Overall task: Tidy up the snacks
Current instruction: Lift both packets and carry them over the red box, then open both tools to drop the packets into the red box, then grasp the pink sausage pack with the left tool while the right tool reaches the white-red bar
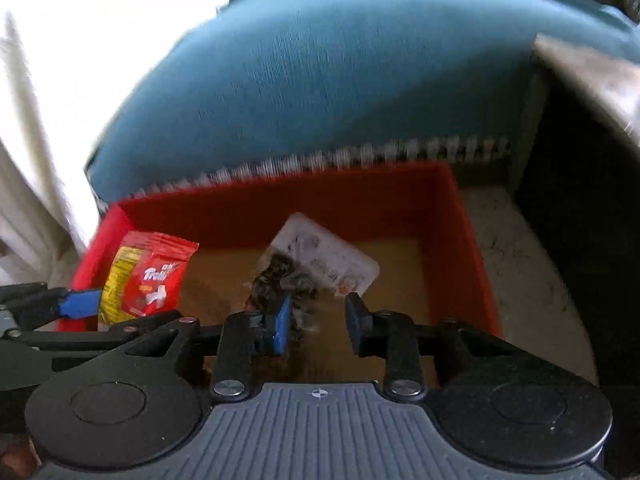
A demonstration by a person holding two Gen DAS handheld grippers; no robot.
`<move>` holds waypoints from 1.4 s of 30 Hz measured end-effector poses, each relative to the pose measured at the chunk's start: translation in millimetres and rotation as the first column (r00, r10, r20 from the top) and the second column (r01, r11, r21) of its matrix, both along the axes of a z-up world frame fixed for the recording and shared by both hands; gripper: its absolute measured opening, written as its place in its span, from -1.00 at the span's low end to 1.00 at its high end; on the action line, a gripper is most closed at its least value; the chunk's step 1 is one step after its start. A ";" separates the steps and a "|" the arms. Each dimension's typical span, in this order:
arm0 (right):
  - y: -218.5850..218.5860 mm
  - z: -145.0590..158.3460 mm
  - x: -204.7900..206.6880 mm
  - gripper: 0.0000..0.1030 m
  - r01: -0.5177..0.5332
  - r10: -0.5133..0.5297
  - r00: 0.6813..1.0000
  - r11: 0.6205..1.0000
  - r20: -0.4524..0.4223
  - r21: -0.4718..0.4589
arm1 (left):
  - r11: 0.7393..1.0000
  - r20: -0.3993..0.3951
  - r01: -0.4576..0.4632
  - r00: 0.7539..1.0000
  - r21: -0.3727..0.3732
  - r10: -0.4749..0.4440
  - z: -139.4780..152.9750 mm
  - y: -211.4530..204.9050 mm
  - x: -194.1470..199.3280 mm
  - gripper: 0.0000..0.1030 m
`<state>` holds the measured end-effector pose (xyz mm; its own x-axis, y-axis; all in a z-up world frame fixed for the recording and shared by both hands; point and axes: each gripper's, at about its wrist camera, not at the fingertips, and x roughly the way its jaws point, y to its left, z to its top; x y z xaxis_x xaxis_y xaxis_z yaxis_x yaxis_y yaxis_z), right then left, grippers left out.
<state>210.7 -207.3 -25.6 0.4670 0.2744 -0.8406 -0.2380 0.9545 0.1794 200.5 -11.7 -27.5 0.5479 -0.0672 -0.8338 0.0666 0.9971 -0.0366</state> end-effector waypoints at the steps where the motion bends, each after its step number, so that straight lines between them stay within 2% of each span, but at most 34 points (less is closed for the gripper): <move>1: 0.3 -0.3 0.4 -0.19 -0.003 0.003 1.000 1.000 -0.003 -0.008 | 1.000 -0.013 0.000 1.000 0.002 0.000 -3.4 -1.6 3.2 -0.05; 5: 1.4 1.6 -2.1 0.00 -0.006 0.006 1.000 1.000 0.006 -0.011 | 1.000 -0.025 -0.009 1.000 0.027 0.010 -8.5 -3.9 4.8 -0.01; 9: -0.6 4.9 -5.1 0.07 0.001 -0.001 1.000 1.000 0.016 -0.013 | 0.999 -0.009 -0.004 1.000 0.046 0.005 -5.0 -10.4 0.5 0.16; 10: -1.7 7.3 -6.5 0.09 0.002 -0.001 1.000 1.000 0.020 -0.013 | 0.999 -0.001 0.002 1.000 0.053 -0.002 -3.4 -11.0 -1.8 0.27; 12: -4.1 10.6 -10.0 0.15 -0.002 0.002 1.000 1.000 0.028 -0.018 | 0.998 0.021 0.007 1.000 0.069 -0.009 0.9 -14.4 -8.9 0.36; 16: -5.4 16.0 -16.5 0.19 -0.009 0.011 0.999 0.999 0.043 -0.030 | 0.998 0.034 0.008 0.999 0.068 -0.010 6.1 -13.2 -6.2 0.37; 31: -2.1 40.4 -46.3 0.42 -0.049 0.054 0.995 0.997 0.088 -0.060 | 0.997 0.067 0.003 0.998 0.080 -0.009 25.5 -9.9 -37.8 0.37; 42: 3.3 41.2 -82.6 0.47 -0.116 0.121 0.991 0.991 0.059 -0.073 | 0.998 0.041 0.001 0.999 0.056 -0.003 33.8 14.7 -81.4 0.42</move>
<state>128.1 -204.1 15.6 0.4871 0.2732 -0.8295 -0.3589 0.9285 0.0950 119.1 3.0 6.3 0.5815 -0.0223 -0.8132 0.0686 0.9974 0.0218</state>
